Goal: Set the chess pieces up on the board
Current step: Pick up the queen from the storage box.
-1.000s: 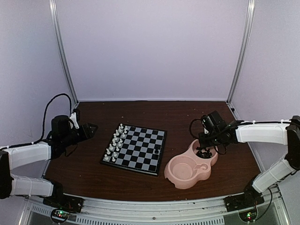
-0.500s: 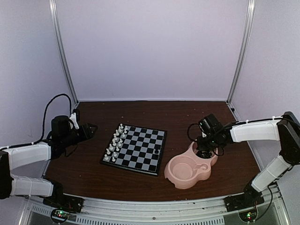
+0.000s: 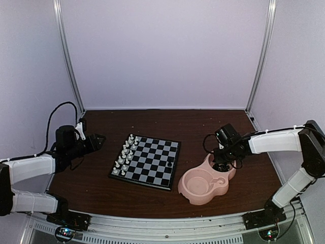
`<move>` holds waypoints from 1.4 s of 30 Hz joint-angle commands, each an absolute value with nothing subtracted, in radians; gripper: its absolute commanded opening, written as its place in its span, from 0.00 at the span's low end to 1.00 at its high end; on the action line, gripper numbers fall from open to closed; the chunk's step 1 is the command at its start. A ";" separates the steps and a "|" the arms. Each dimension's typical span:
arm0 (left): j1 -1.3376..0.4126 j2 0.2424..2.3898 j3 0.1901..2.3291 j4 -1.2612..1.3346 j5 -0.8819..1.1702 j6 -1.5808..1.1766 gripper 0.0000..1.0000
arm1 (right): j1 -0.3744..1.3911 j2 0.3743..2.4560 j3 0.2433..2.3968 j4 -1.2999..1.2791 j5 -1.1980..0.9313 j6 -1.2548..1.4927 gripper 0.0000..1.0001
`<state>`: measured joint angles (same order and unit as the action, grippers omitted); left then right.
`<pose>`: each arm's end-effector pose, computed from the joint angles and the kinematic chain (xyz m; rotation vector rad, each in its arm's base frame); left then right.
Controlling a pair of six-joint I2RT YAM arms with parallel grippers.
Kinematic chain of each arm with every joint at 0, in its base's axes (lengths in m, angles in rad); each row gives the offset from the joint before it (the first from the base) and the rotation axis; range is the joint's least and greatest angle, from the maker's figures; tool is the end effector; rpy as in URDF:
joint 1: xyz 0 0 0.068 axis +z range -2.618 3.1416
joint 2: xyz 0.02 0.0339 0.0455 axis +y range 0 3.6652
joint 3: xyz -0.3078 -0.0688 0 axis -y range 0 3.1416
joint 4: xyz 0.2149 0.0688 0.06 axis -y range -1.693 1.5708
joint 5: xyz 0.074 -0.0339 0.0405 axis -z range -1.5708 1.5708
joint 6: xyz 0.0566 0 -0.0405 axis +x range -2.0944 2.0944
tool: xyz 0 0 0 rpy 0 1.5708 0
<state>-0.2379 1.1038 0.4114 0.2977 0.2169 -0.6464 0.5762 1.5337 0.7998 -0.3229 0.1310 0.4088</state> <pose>0.1958 -0.0600 0.2476 -0.2683 2.0237 -0.7812 0.2324 0.1422 0.2084 -0.1742 2.6176 0.1743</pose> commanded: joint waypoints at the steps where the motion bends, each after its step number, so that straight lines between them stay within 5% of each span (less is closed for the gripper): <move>1: -0.244 1.092 0.414 0.334 0.210 -0.650 0.61 | 0.571 1.476 0.805 -0.313 0.143 0.390 0.12; 11: -0.244 1.082 0.413 0.327 0.202 -0.645 0.61 | 0.575 1.274 0.732 -0.250 0.005 0.342 0.12; 19: -0.244 1.087 0.414 0.330 0.204 -0.645 0.61 | 0.586 1.135 0.638 -0.043 -0.331 0.312 0.15; 42: -0.244 1.108 0.419 0.333 0.209 -0.641 0.61 | 0.727 1.572 1.055 -0.088 -0.312 0.361 0.13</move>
<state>-0.2379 1.1061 0.4114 0.2970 0.2123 -0.6456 0.7185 1.5177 1.0603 -0.1204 -0.3294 0.3458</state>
